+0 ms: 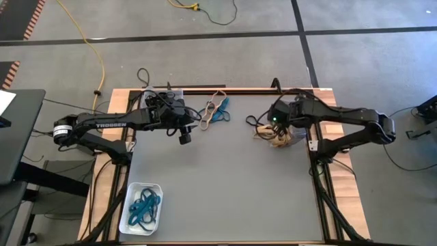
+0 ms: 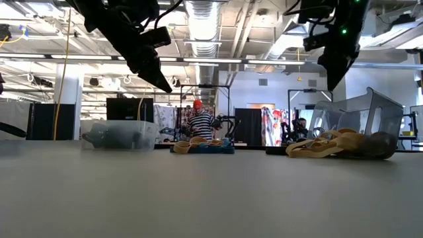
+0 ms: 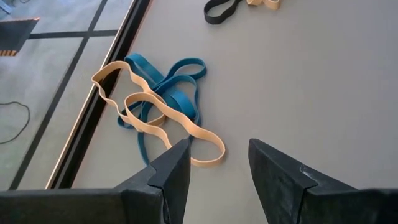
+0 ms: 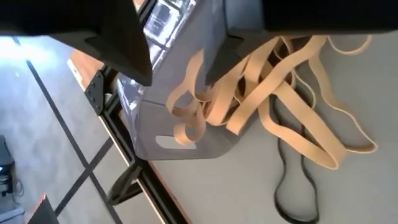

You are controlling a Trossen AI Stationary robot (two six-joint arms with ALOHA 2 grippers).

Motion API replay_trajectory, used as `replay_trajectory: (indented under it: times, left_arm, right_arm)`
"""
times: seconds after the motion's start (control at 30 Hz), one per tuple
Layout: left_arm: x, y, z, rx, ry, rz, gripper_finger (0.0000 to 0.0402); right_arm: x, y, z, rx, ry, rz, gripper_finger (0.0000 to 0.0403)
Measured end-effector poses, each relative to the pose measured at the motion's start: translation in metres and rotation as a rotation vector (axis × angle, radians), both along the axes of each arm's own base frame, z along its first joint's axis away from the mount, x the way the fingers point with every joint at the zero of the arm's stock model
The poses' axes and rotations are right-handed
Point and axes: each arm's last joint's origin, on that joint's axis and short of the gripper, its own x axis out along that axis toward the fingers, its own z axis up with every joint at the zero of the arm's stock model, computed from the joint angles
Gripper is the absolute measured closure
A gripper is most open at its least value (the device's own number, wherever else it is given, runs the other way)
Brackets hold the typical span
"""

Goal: Sort rubber bands into baskets
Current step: Adjust the black transparent bin to the top right of the table

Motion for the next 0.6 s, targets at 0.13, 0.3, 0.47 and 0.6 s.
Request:
replay_trajectory:
  times: [0.13,0.3,0.47,0.6]
  left_arm:
    - [0.0,0.0,0.0,0.0,0.001,0.0,0.0249]
    - [-0.001,0.0,-0.005,-0.003,-0.002,-0.005,0.0249]
    - [-0.004,-0.002,-0.016,-0.009,0.015,-0.005,0.0249]
    - [-0.006,-0.002,-0.021,-0.013,0.028,-0.005,0.0249]
  right_arm:
    - [-0.004,-0.01,0.0,0.0,0.01,-0.039,0.019]
    - [-0.007,-0.021,-0.003,0.007,0.023,-0.103,0.015]
    - [0.002,-0.028,-0.014,0.059,0.044,-0.127,0.0145]
    - [0.009,-0.032,-0.025,0.088,0.102,-0.152,0.0145]
